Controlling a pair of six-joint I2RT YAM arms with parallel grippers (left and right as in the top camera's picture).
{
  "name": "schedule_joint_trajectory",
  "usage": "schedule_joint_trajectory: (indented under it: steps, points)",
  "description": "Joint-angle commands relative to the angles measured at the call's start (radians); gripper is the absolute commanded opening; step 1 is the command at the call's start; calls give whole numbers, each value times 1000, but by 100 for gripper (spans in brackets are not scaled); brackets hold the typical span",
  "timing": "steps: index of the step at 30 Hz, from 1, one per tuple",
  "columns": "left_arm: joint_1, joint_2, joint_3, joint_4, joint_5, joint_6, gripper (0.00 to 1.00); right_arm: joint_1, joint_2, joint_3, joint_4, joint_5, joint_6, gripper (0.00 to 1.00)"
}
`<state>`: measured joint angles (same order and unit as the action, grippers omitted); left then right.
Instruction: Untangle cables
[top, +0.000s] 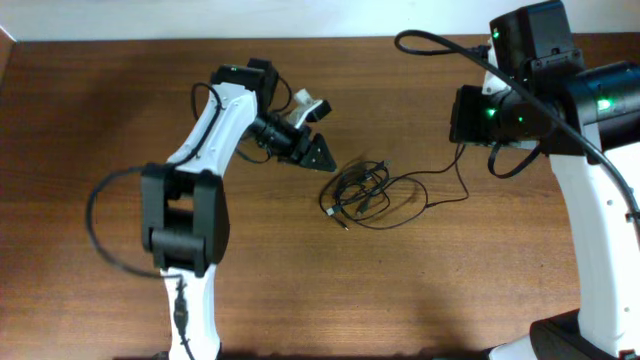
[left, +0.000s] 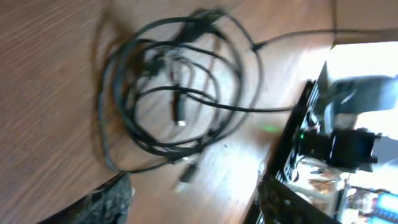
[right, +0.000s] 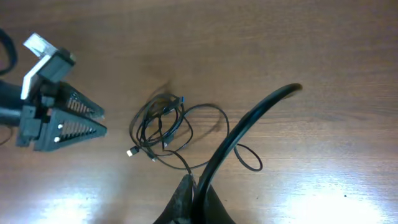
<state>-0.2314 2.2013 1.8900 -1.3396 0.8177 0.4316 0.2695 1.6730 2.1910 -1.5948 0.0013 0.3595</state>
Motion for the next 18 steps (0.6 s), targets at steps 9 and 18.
schedule_joint_trajectory:
  steps: [9,18]
  points:
    - [-247,-40,8,93,-342,-146,70,4,6,13,-3,-20,-24,4]
    - [-250,-36,-172,259,-362,-216,42,4,6,13,-3,-20,-24,4]
